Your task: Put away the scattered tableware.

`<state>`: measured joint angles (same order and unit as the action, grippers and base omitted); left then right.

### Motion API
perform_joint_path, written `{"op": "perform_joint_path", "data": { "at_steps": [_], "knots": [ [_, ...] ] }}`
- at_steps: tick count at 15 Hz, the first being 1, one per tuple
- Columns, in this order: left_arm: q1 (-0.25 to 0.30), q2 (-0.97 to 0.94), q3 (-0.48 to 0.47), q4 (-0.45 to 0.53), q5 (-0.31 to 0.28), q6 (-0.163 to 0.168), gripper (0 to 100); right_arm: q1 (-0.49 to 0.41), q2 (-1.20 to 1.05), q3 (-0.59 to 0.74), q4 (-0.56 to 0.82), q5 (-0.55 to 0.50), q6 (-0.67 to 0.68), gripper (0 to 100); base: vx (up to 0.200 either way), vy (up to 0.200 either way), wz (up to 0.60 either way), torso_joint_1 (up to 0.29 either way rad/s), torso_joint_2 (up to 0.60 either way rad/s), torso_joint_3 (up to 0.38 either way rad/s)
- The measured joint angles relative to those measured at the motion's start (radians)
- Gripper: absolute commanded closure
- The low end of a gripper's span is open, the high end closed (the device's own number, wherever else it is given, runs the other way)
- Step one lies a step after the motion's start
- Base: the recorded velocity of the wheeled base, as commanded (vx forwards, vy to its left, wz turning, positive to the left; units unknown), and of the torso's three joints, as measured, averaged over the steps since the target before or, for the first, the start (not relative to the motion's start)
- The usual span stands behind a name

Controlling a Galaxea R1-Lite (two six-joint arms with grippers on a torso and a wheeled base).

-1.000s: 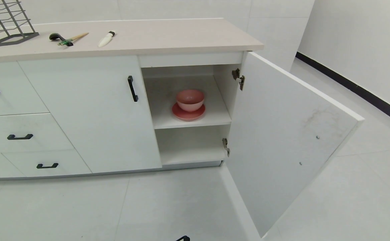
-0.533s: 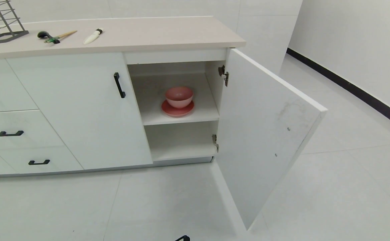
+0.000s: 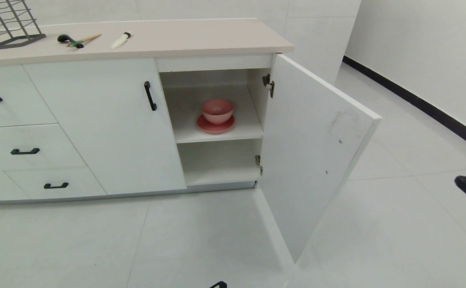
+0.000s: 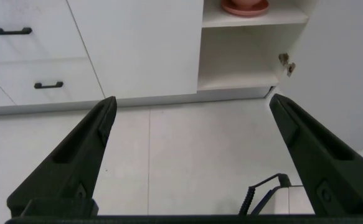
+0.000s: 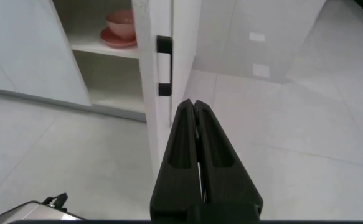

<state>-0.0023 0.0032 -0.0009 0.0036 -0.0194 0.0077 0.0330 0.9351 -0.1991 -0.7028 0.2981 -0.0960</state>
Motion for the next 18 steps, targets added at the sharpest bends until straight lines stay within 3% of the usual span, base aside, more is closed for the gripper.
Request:
{"op": "perform_joint_path", "data": {
  "at_steps": [5, 18],
  "knots": [
    [0.001, 0.0, 0.0, 0.0, 0.0, -0.001, 0, 0.0, 0.38, 0.027, -0.445, 0.074, -0.014, 100, 0.0, -0.12, 0.0, 0.002, 0.0, 0.001],
    [0.0, 0.0, 0.001, 0.0, -0.008, -0.003, 0, 0.08, 0.726, -0.191, -0.625, 0.229, -0.034, 100, 0.0, 0.0, 0.0, 0.0, 0.0, 0.0]
  ]
}}
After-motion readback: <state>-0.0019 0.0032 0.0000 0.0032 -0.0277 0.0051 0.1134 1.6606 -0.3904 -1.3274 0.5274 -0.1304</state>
